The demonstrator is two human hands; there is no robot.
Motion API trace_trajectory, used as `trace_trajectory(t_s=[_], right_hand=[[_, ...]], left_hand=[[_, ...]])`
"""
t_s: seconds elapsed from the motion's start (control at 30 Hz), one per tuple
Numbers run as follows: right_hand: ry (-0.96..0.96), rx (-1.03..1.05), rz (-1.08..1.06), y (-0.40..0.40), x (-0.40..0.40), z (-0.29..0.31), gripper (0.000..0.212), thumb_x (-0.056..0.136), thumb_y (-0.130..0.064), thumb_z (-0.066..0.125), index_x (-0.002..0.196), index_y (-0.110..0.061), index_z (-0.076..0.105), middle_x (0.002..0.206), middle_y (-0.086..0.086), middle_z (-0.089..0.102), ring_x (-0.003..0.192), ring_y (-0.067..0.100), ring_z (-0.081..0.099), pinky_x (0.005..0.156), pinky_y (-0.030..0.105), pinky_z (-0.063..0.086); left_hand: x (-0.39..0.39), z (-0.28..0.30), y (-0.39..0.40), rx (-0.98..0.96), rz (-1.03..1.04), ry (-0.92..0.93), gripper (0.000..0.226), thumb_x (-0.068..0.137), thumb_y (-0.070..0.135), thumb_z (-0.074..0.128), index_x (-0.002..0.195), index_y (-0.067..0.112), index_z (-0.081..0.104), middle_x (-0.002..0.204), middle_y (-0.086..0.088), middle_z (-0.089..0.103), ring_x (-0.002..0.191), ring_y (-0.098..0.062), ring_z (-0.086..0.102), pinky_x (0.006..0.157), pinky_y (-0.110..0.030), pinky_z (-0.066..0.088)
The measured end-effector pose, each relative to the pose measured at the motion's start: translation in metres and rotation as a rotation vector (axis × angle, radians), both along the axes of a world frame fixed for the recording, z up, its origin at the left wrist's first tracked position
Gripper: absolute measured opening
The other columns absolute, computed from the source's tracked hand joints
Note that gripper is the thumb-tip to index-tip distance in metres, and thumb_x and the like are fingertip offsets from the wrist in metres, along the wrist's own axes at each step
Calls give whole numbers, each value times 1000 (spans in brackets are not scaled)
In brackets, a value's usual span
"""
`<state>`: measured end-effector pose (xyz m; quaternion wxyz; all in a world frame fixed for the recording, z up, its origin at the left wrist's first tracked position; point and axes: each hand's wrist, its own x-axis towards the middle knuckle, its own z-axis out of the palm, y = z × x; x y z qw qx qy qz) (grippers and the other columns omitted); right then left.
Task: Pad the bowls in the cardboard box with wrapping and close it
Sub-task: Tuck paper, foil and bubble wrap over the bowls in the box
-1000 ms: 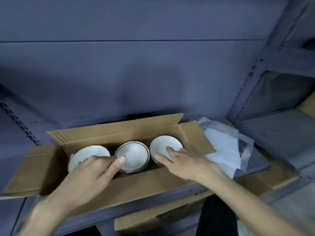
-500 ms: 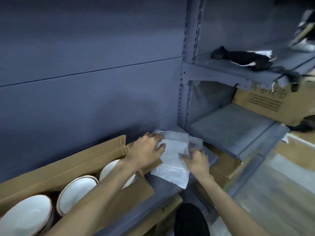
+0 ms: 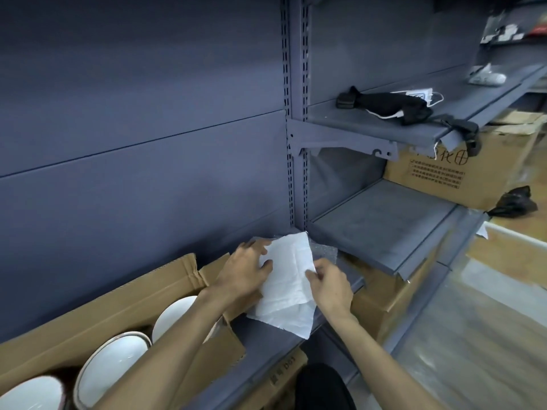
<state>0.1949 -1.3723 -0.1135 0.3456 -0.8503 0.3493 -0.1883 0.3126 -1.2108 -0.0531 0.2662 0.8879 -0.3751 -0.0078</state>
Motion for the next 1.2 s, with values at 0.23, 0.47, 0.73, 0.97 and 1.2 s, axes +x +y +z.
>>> trace_trajectory(t_s=[0.23,0.47,0.73,0.97,1.2], right_hand=[[-431,96,240,5,-9,22,11,105,-22,55,98,-27,62,93,-14,67,85,8,63,73,27,50],[-618,34,642,36,8,75,7,104,-22,59,109,-26,64,103,-16,66,100,12,63,81,26,50],[-478,87,304,59,53,37,23,101,-11,56,119,-21,67,120,-1,68,117,24,61,97,32,50],[460,-377,382,55,53,-31,83,81,-72,63,145,-23,44,149,2,45,138,31,36,107,47,34],[128,-300,222,51,43,-13,28,104,-39,51,112,-23,72,116,1,71,116,29,59,98,46,42]], left_hand=[[7,18,29,-176,50,-45,85,90,26,73,158,29,24,153,0,34,141,-23,33,115,-42,37],[-6,92,91,-280,-20,-56,40,85,44,77,121,30,65,118,5,69,111,-15,63,98,-46,51],[-16,110,181,-583,216,130,27,90,39,77,91,13,68,91,-24,69,82,-44,67,67,-54,55],[-13,94,212,-563,255,204,19,90,40,75,96,23,72,91,-5,76,81,-27,75,69,-47,60],[-14,87,185,-581,189,278,19,94,30,72,111,24,68,98,-2,77,87,-27,76,69,-43,63]])
